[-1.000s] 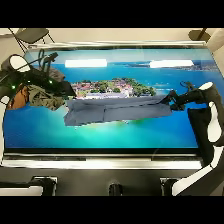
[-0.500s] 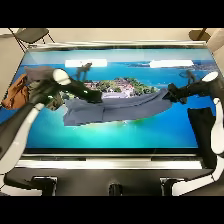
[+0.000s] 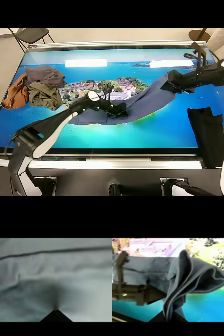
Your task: Fold the shirts.
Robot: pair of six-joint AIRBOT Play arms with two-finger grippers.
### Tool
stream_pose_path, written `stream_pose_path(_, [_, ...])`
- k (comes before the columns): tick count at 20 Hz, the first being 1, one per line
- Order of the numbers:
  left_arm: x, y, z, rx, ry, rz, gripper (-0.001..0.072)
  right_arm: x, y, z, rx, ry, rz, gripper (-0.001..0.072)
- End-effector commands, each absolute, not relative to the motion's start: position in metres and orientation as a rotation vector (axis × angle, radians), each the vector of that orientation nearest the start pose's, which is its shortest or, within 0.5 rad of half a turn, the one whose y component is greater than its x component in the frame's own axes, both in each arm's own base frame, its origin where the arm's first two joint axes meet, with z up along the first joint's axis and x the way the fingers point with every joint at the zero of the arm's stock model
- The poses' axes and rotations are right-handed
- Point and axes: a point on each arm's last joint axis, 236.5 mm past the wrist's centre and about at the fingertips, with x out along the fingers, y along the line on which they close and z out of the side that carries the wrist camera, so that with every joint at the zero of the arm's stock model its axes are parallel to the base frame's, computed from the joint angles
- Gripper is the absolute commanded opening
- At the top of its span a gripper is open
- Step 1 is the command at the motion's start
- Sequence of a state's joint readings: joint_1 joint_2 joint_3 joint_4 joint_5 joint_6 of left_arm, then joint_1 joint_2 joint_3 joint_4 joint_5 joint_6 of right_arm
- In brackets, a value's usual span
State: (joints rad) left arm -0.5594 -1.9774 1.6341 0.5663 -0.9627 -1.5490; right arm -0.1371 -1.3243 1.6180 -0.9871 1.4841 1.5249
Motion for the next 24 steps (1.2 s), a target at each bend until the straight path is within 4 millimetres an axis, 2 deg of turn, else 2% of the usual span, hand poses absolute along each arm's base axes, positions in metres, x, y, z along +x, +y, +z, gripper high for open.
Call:
stream_pose_path(1, [0.375,-0.472,-0.057,-0.802,1.468,-0.803,0.0034,0.374,0.092,0.205,0.400,1.072,0.408,0.0037])
stream_pose_path(5, [0.369,-0.515,-0.044,-0.959,1.399,-0.858,0.0034,0.358,0.093,0.225,0.433,1.044,0.386,0.0037])
stream_pose_path(7, [0.376,-0.512,-0.033,-0.906,1.323,-0.929,0.0030,0.364,0.093,0.221,0.445,1.045,0.381,0.0037])
stream_pose_path(8, [0.383,-0.500,-0.023,-0.852,1.293,-0.953,0.0029,0.370,0.094,0.218,0.456,1.046,0.383,0.0037])
stream_pose_path(9, [0.389,-0.482,-0.015,-0.770,1.269,-0.966,0.0029,0.376,0.097,0.215,0.477,1.048,0.397,0.0037])
stream_pose_path(10, [0.399,-0.457,-0.002,-0.663,1.235,-0.966,0.0029,0.384,0.105,0.211,0.492,1.050,0.415,0.0037])
stream_pose_path(12, [0.427,-0.393,0.028,-0.483,1.156,-0.895,0.0029,0.398,0.135,0.196,0.475,1.065,0.465,0.0037])
stream_pose_path(14, [0.454,-0.325,0.079,-0.387,1.036,-0.814,0.0030,0.409,0.184,0.178,0.449,1.081,0.542,0.0037])
stream_pose_path(16, [0.470,-0.261,0.142,-0.382,0.900,-0.741,0.0030,0.417,0.240,0.156,0.427,1.084,0.611,0.0037])
stream_pose_path(17, [0.472,-0.232,0.176,-0.391,0.826,-0.706,0.0031,0.420,0.267,0.141,0.420,1.092,0.637,0.0037])
stream_pose_path(19, [0.466,-0.185,0.236,-0.394,0.687,-0.645,0.0031,0.422,0.313,0.104,0.439,1.141,0.655,0.0037])
stream_pose_path(21, [0.449,-0.156,0.283,-0.382,0.578,-0.607,0.0031,0.418,0.354,0.067,0.491,1.204,0.688,0.0038])
stream_pose_path(22, [0.438,-0.148,0.301,-0.372,0.539,-0.600,0.0032,0.418,0.371,0.051,0.530,1.228,0.695,0.0038])
stream_pose_path(24, [0.417,-0.145,0.330,-0.352,0.474,-0.604,0.0032,0.422,0.392,0.028,0.587,1.242,0.687,0.0038])
